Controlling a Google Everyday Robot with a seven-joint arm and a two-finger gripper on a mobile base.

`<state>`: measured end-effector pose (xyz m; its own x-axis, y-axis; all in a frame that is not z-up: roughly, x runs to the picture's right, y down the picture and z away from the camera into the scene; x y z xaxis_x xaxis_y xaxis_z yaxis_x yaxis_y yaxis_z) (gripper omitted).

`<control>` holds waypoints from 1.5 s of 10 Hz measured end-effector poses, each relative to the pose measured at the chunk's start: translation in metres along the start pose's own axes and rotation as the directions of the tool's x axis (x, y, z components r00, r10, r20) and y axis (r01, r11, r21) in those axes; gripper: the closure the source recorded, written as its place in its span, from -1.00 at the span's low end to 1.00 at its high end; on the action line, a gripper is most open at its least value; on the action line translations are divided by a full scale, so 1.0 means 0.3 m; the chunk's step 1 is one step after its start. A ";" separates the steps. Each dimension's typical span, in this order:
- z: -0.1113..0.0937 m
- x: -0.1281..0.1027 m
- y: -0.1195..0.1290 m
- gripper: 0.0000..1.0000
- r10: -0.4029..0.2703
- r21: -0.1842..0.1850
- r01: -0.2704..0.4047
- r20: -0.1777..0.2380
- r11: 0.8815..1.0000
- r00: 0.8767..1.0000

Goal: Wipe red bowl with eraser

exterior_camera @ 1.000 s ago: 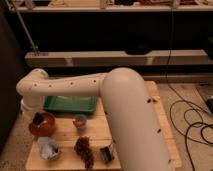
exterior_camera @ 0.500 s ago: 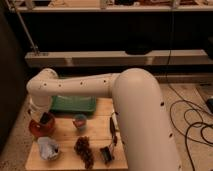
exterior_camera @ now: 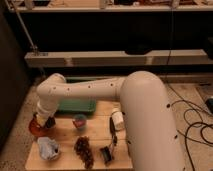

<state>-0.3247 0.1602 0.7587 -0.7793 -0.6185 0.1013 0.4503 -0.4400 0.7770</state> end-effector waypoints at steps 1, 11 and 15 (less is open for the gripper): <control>0.048 -0.022 0.006 1.00 0.002 0.010 -0.002 0.003 1.000 1.000; -0.069 0.156 -0.032 1.00 -0.082 -0.062 0.085 0.047 0.994 0.995; -0.023 0.125 0.007 1.00 -0.086 -0.069 0.088 0.028 0.994 0.996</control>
<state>-0.3500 0.1318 0.7599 -0.8269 -0.5600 0.0515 0.4093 -0.5364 0.7381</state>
